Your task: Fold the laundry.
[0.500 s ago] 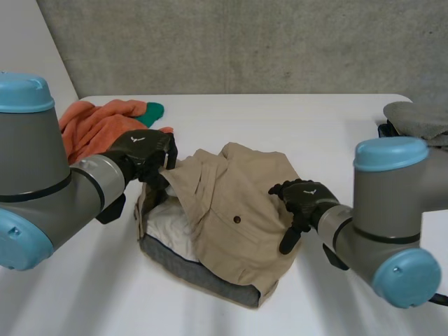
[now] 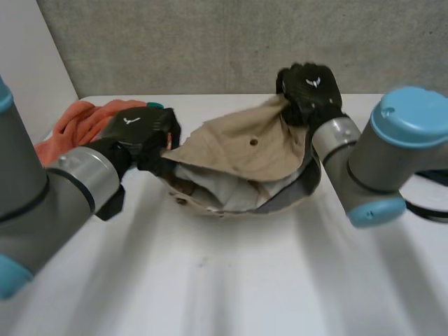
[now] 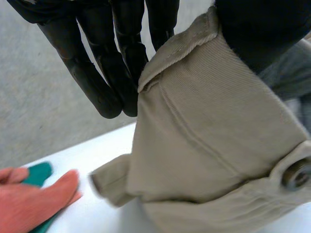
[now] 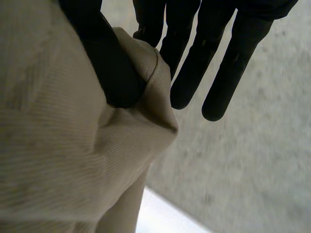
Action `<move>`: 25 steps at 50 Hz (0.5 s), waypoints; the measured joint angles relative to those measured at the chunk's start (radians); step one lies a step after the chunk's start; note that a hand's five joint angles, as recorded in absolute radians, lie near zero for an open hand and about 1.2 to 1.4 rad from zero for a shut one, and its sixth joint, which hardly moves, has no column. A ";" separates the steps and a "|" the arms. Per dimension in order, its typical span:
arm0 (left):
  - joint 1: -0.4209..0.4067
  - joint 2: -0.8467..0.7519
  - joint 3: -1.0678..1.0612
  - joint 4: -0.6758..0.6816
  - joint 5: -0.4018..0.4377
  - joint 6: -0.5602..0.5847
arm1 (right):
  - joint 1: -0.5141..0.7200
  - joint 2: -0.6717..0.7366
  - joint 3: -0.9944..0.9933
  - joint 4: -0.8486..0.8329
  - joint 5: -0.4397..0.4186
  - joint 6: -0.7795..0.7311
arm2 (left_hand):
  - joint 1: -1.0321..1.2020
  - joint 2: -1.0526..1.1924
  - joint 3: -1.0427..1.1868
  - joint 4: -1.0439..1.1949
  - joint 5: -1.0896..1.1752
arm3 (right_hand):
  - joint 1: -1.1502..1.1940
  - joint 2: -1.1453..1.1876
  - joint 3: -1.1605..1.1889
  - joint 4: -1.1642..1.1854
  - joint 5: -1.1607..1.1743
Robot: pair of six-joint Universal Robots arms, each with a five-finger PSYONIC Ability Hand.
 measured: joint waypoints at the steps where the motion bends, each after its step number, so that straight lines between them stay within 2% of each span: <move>1: -0.032 0.015 -0.024 0.030 -0.018 -0.027 | -0.003 0.020 -0.033 -0.007 -0.019 0.002 | 0.000 0.000 0.000 0.000 0.000 | 0.000 0.000 0.000 0.000 0.000; 7: -0.219 0.034 -0.131 0.225 -0.123 -0.107 | -0.013 0.124 -0.150 -0.063 -0.143 0.034 | -0.020 -0.039 -0.033 -0.034 -0.023 | 0.000 0.000 0.000 0.001 0.002; 9: -0.290 0.005 -0.154 0.307 -0.158 -0.108 | -0.012 0.154 -0.164 -0.084 -0.185 0.046 | -0.312 -0.345 -0.315 -0.337 -0.303 | 0.000 -0.005 -0.010 -0.012 -0.004; 10: -0.308 -0.005 -0.158 0.327 -0.167 -0.106 | -0.012 0.161 -0.166 -0.088 -0.195 0.049 | -0.312 -0.345 -0.315 -0.337 -0.303 | -0.007 -0.015 -0.019 -0.023 -0.014; 11: -0.353 -0.040 -0.165 0.379 -0.188 -0.095 | -0.012 0.176 -0.169 -0.093 -0.216 0.054 | -0.538 -0.582 -0.573 -0.583 -0.547 | -0.162 -0.183 -0.178 -0.182 -0.172; 12: -0.373 -0.059 -0.166 0.402 -0.197 -0.087 | -0.013 0.187 -0.170 -0.094 -0.229 0.056 | -0.538 -0.582 -0.573 -0.583 -0.547 | -0.324 -0.351 -0.356 -0.340 -0.333; 13: -0.410 -0.100 -0.164 0.439 -0.214 -0.066 | -0.014 0.202 -0.171 -0.090 -0.242 0.058 | -0.746 -0.789 -0.791 -0.824 -0.785 | -0.548 -0.576 -0.573 -0.577 -0.576; 15: -0.447 -0.153 -0.151 0.464 -0.233 -0.036 | -0.019 0.213 -0.169 -0.073 -0.244 0.055 | -0.844 -0.913 -0.917 -0.948 -0.897 | -0.817 -0.853 -0.852 -0.859 -0.855; 17: -0.470 -0.193 -0.132 0.463 -0.249 -0.010 | -0.027 0.212 -0.166 -0.049 -0.231 0.050 | -0.885 -0.977 -0.965 -0.995 -0.934 | -0.896 -0.949 -0.961 -0.965 -0.952; 25: -0.489 -0.204 -0.042 0.333 -0.271 0.005 | -0.066 0.124 -0.153 0.091 -0.122 0.031 | -0.885 -0.984 -0.965 -0.996 -0.934 | -0.897 -0.959 -0.981 -0.987 -0.969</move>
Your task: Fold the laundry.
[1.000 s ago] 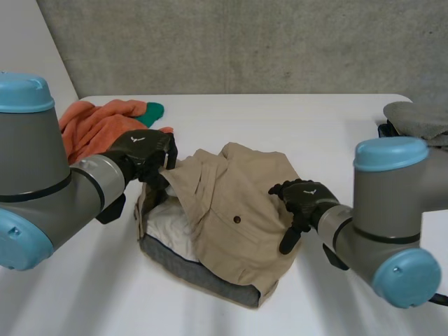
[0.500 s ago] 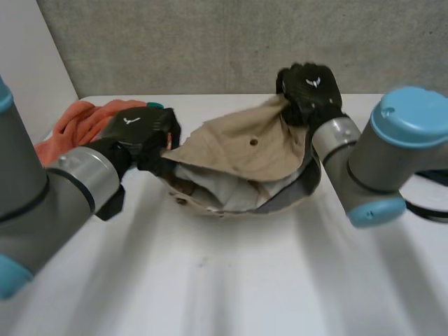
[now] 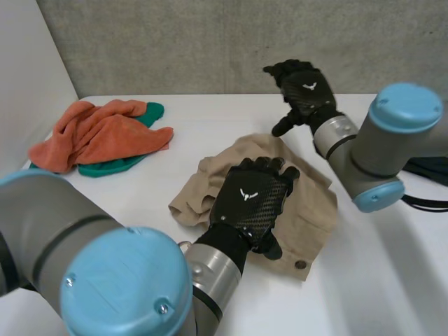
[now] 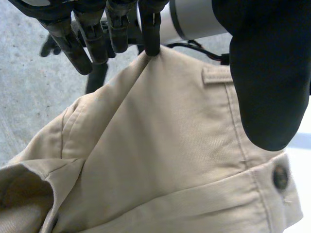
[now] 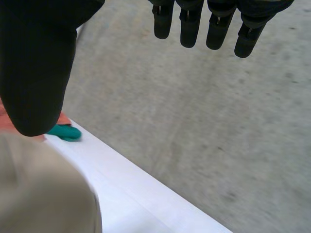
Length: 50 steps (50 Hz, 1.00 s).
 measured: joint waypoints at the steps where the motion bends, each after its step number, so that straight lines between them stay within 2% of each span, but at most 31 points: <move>1: 0.000 0.009 0.011 -0.019 0.003 -0.006 | -0.004 -0.016 0.001 0.026 0.009 -0.002 | 0.000 0.000 0.000 0.000 0.000 | 0.000 0.000 0.000 0.000 0.000; 10: 0.030 0.099 0.087 -0.167 0.073 -0.062 | -0.027 -0.158 0.002 0.295 0.056 -0.039 | -0.042 0.000 0.000 0.000 0.000 | 0.000 0.000 0.000 0.000 0.000; 14: 0.073 0.130 0.118 -0.222 0.100 -0.074 | -0.041 -0.206 0.003 0.399 0.100 -0.061 | 0.100 0.133 0.125 0.140 0.120 | 0.000 0.000 0.000 0.000 0.000; 22: 0.229 0.161 0.205 -0.309 0.184 -0.044 | -0.055 -0.310 0.021 0.680 0.251 -0.037 | -0.043 0.004 0.002 0.002 0.000 | 0.000 0.000 0.000 0.000 0.000; 24: 0.304 0.132 0.239 -0.330 0.223 0.005 | -0.043 -0.341 0.051 0.782 0.293 0.008 | -0.044 -0.004 -0.002 0.000 0.000 | 0.000 0.000 0.000 0.000 0.000; 29: 0.436 0.017 0.314 -0.374 0.291 0.154 | 0.005 -0.385 0.158 0.896 0.334 0.124 | -0.044 -0.004 -0.002 0.000 0.000 | 0.000 0.000 0.000 0.000 0.000; 32: 0.506 -0.095 0.364 -0.422 0.338 0.275 | 0.047 -0.402 0.260 0.897 0.338 0.213 | -0.044 -0.004 -0.002 0.000 0.000 | 0.000 0.000 0.000 0.000 0.000; 36: 0.550 -0.220 0.402 -0.483 0.410 0.394 | 0.101 -0.397 0.391 0.813 0.339 0.312 | -0.044 -0.004 -0.002 0.000 0.000 | 0.000 0.000 0.000 0.000 0.000; 41: 0.537 -0.314 0.404 -0.522 0.490 0.466 | 0.155 -0.356 0.498 0.653 0.360 0.382 | -0.044 -0.004 -0.002 0.000 0.000 | 0.000 0.002 0.003 0.002 0.001; 44: 0.509 -0.345 0.394 -0.515 0.501 0.480 | 0.181 -0.326 0.532 0.574 0.388 0.397 | -0.044 -0.004 -0.002 0.000 0.000 | 0.124 0.140 0.141 0.135 0.138; 45: 0.496 -0.357 0.391 -0.504 0.494 0.481 | 0.190 -0.317 0.539 0.549 0.404 0.399 | 0.121 0.158 0.137 0.146 0.130 | 0.317 0.332 0.312 0.303 0.308; 46: 0.488 -0.363 0.390 -0.496 0.484 0.481 | 0.195 -0.312 0.543 0.536 0.414 0.398 | 0.121 0.158 0.137 0.146 0.130 | 0.457 0.478 0.472 0.463 0.444; 47: 0.484 -0.365 0.389 -0.491 0.479 0.481 | 0.197 -0.311 0.544 0.531 0.419 0.398 | 0.319 0.326 0.321 0.333 0.313 | 0.517 0.544 0.535 0.504 0.504; 48: 0.474 -0.370 0.390 -0.477 0.459 0.479 | 0.201 -0.307 0.545 0.517 0.435 0.396 | 0.544 0.563 0.554 0.571 0.546 | 0.710 0.771 0.736 0.726 0.719; 49: 0.468 -0.371 0.391 -0.466 0.440 0.477 | 0.203 -0.307 0.544 0.508 0.445 0.392 | 0.624 0.670 0.639 0.661 0.634 | 0.790 0.872 0.855 0.850 0.837; 50: 0.460 -0.366 0.392 -0.451 0.408 0.471 | 0.201 -0.311 0.540 0.495 0.460 0.383 | 0.799 0.864 0.855 0.881 0.851 | 0.841 0.954 0.945 0.944 0.918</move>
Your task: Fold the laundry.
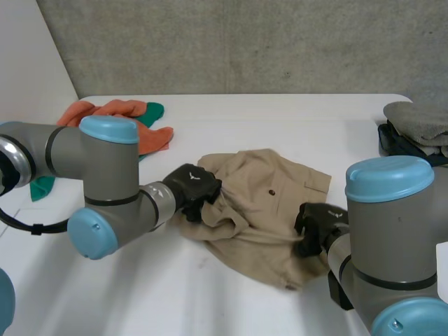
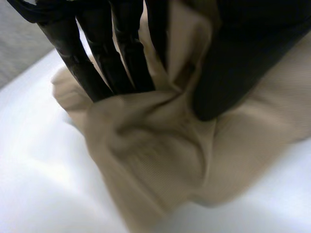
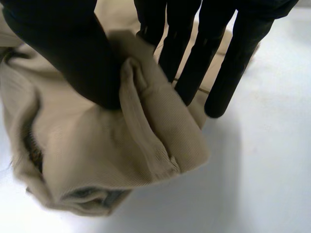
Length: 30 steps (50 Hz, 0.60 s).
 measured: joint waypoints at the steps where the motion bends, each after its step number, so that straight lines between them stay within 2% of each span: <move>1: -0.004 0.007 0.001 0.008 -0.020 -0.006 | -0.002 -0.005 -0.003 -0.006 0.006 -0.007 | 0.048 0.064 0.064 0.059 0.055 | 0.000 0.009 0.018 0.021 0.012; 7: -0.025 0.147 -0.009 0.030 -0.106 -0.114 | -0.045 -0.112 -0.060 -0.030 -0.007 -0.143 | 0.052 0.117 0.101 0.105 0.083 | 0.000 0.009 0.035 0.042 0.019; 15: -0.036 0.434 -0.056 0.032 -0.104 -0.303 | -0.114 -0.252 -0.199 0.004 -0.120 -0.386 | 0.054 0.116 0.103 0.110 0.087 | 0.000 0.009 0.035 0.042 0.031; 17: -0.034 0.514 -0.070 0.030 -0.104 -0.355 | -0.144 -0.273 -0.287 0.048 -0.161 -0.464 | 0.054 0.120 0.110 0.110 0.087 | 0.000 0.009 0.035 0.042 0.031; 23: -0.008 0.574 -0.088 0.008 -0.119 -0.438 | -0.178 -0.212 -0.456 0.147 -0.200 -0.534 | 0.054 0.126 0.116 0.114 0.087 | 0.000 0.009 0.037 0.043 0.044; 30: 0.038 0.396 -0.057 -0.008 -0.158 -0.478 | -0.164 0.016 -0.608 0.183 -0.239 -0.563 | 0.054 0.127 0.120 0.115 0.087 | 0.000 0.009 0.037 0.044 0.044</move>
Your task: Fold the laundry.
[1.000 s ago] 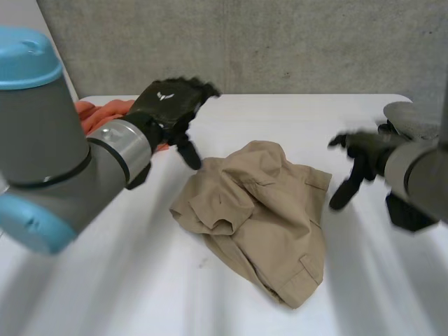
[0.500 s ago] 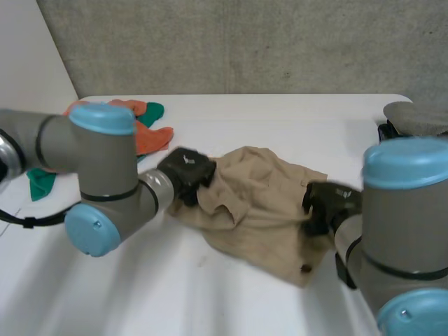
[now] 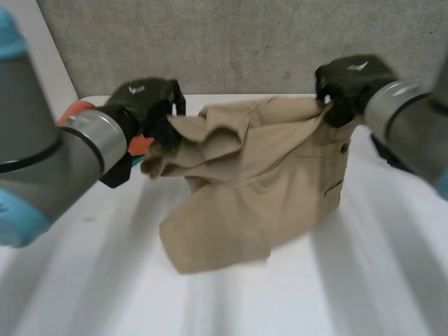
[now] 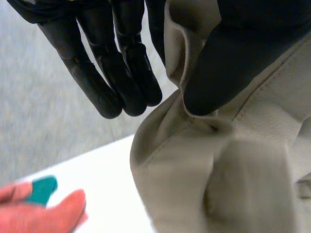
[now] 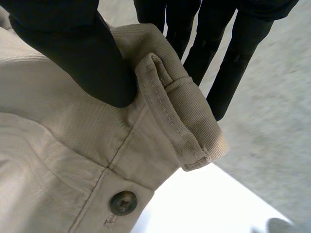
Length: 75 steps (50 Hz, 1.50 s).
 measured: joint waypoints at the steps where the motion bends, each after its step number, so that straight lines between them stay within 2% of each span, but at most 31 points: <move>1: 0.008 -0.046 0.017 0.013 -0.010 0.000 | 0.005 0.031 -0.008 -0.017 -0.003 0.000 | 0.000 0.000 0.000 0.000 0.000 | 0.000 0.000 0.000 0.000 0.000; 3: 0.018 -0.101 0.043 0.033 -0.024 0.001 | 0.014 0.082 -0.016 -0.059 -0.007 0.000 | 0.000 0.000 0.000 0.000 0.000 | 0.000 0.000 0.000 0.001 0.000; 6: 0.040 -0.224 0.118 0.097 -0.065 0.014 | 0.034 0.183 -0.010 -0.210 -0.007 0.006 | 0.000 0.000 0.000 0.000 0.000 | 0.000 0.000 0.000 0.002 0.000; 12: 0.086 -0.400 0.288 0.235 -0.178 0.061 | 0.075 0.303 0.076 -0.602 0.012 0.021 | 0.000 0.000 0.000 0.000 0.000 | 0.000 0.000 0.000 0.002 0.000; 14: 0.096 -0.422 0.323 0.271 -0.211 0.069 | 0.087 0.319 0.113 -0.741 0.022 0.022 | 0.013 0.000 0.000 0.000 0.000 | -0.005 -0.078 -0.087 -0.092 -0.069; 16: 0.102 -0.427 0.346 0.312 -0.230 0.069 | 0.097 0.328 0.149 -0.886 0.039 0.018 | -0.147 -0.171 -0.170 -0.149 -0.148 | -0.298 -0.385 -0.386 -0.390 -0.374; 17: 0.102 -0.423 0.351 0.328 -0.231 0.066 | 0.099 0.328 0.157 -0.923 0.046 0.015 | -0.419 -0.386 -0.381 -0.385 -0.384 | -0.360 -0.467 -0.465 -0.449 -0.436; 18: 0.102 -0.420 0.352 0.338 -0.228 0.064 | 0.101 0.329 0.164 -0.953 0.052 0.012 | -0.519 -0.492 -0.486 -0.471 -0.470 | -0.521 -0.628 -0.621 -0.607 -0.600; 19: 0.101 -0.412 0.352 0.351 -0.220 0.061 | 0.102 0.328 0.171 -0.984 0.060 0.009 | -0.754 -0.703 -0.674 -0.685 -0.681 | -0.673 -0.781 -0.773 -0.758 -0.757; 20: 0.097 -0.397 0.347 0.369 -0.199 0.056 | 0.103 0.326 0.180 -1.014 0.072 0.002 | -0.878 -0.862 -0.837 -0.855 -0.831 | -0.800 -0.903 -0.899 -0.906 -0.894; 21: 0.094 -0.380 0.338 0.381 -0.175 0.052 | 0.102 0.321 0.184 -1.019 0.081 -0.002 | -0.919 -0.952 -0.940 -0.960 -0.918 | -0.838 -0.949 -0.957 -0.958 -0.941; 26: 0.083 -0.302 0.271 0.392 -0.094 0.051 | 0.086 0.283 0.183 -0.917 0.095 -0.005 | -0.919 -0.994 -0.978 -0.997 -0.938 | -0.842 -0.967 -0.984 -0.988 -0.959; 28: 0.073 -0.235 0.195 0.376 -0.070 0.064 | 0.063 0.232 0.179 -0.755 0.089 -0.007 | -0.919 -0.994 -0.978 -0.997 -0.938 | -0.841 -0.967 -0.984 -0.988 -0.959; 32: 0.054 -0.151 0.085 0.335 -0.081 0.087 | 0.027 0.169 0.176 -0.532 0.060 -0.018 | -0.919 -0.994 -0.978 -0.997 -0.938 | -0.842 -0.967 -0.984 -0.988 -0.959; 33: 0.040 -0.114 0.029 0.308 -0.094 0.096 | 0.008 0.142 0.176 -0.427 0.038 -0.029 | -0.919 -0.994 -0.978 -0.997 -0.938 | -0.841 -0.967 -0.984 -0.988 -0.959; 34: 0.036 -0.103 0.012 0.300 -0.099 0.099 | 0.005 0.137 0.176 -0.409 0.034 -0.031 | -0.919 -0.994 -0.978 -0.997 -0.938 | -0.842 -0.967 -0.984 -0.988 -0.959; 39: -0.036 -0.003 -0.190 0.192 -0.146 0.116 | -0.064 0.066 0.208 -0.100 -0.059 -0.117 | -0.913 -0.992 -0.976 -0.994 -0.938 | -0.841 -0.967 -0.984 -0.988 -0.959; 42: -0.086 0.030 -0.304 0.139 -0.157 0.117 | -0.103 0.038 0.259 0.015 -0.114 -0.187 | -0.839 -0.930 -0.924 -0.933 -0.895 | -0.841 -0.964 -0.981 -0.987 -0.959; 45: -0.133 0.042 -0.394 0.113 -0.155 0.116 | -0.129 0.021 0.322 0.051 -0.162 -0.243 | -0.767 -0.871 -0.861 -0.867 -0.833 | -0.836 -0.935 -0.953 -0.962 -0.932; 50: -0.199 0.016 -0.489 0.139 -0.150 0.122 | -0.157 0.017 0.454 -0.038 -0.257 -0.304 | -0.790 -0.887 -0.872 -0.885 -0.853 | -0.790 -0.873 -0.889 -0.903 -0.872; 54: -0.213 -0.052 -0.500 0.216 -0.172 0.141 | -0.161 0.043 0.565 -0.240 -0.317 -0.315 | -0.825 -0.921 -0.911 -0.928 -0.901 | -0.746 -0.851 -0.849 -0.862 -0.829; 59: -0.197 -0.123 -0.471 0.293 -0.210 0.180 | -0.149 0.087 0.635 -0.462 -0.330 -0.305 | -0.825 -0.920 -0.910 -0.927 -0.898 | -0.683 -0.813 -0.794 -0.807 -0.774; 63: -0.184 -0.167 -0.444 0.346 -0.233 0.225 | -0.135 0.131 0.657 -0.599 -0.315 -0.294 | -0.788 -0.880 -0.869 -0.883 -0.850 | -0.509 -0.621 -0.630 -0.640 -0.622; 64: -0.181 -0.181 -0.435 0.364 -0.238 0.243 | -0.131 0.147 0.658 -0.636 -0.306 -0.291 | -0.647 -0.759 -0.748 -0.756 -0.721 | -0.401 -0.518 -0.535 -0.545 -0.521; 65: -0.179 -0.189 -0.430 0.374 -0.241 0.254 | -0.129 0.157 0.659 -0.654 -0.299 -0.289 | -0.603 -0.723 -0.712 -0.720 -0.685 | -0.276 -0.372 -0.394 -0.405 -0.384; 67: -0.177 -0.202 -0.423 0.391 -0.244 0.275 | -0.125 0.172 0.658 -0.680 -0.284 -0.287 | -0.332 -0.474 -0.465 -0.473 -0.443 | -0.038 -0.116 -0.145 -0.154 -0.142; 69: -0.177 -0.206 -0.419 0.400 -0.246 0.289 | -0.123 0.178 0.658 -0.694 -0.271 -0.284 | -0.021 -0.126 -0.122 -0.139 -0.112 | 0.022 -0.009 -0.036 -0.041 -0.039; 71: -0.177 -0.200 -0.418 0.405 -0.247 0.299 | -0.122 0.175 0.658 -0.705 -0.252 -0.278 | 0.053 -0.028 -0.032 -0.031 -0.009 | 0.029 0.006 -0.004 -0.006 -0.007; 75: -0.178 -0.163 -0.421 0.404 -0.245 0.303 | -0.124 0.142 0.661 -0.706 -0.223 -0.261 | 0.053 -0.001 -0.005 -0.004 0.000 | 0.029 0.006 -0.001 -0.001 0.000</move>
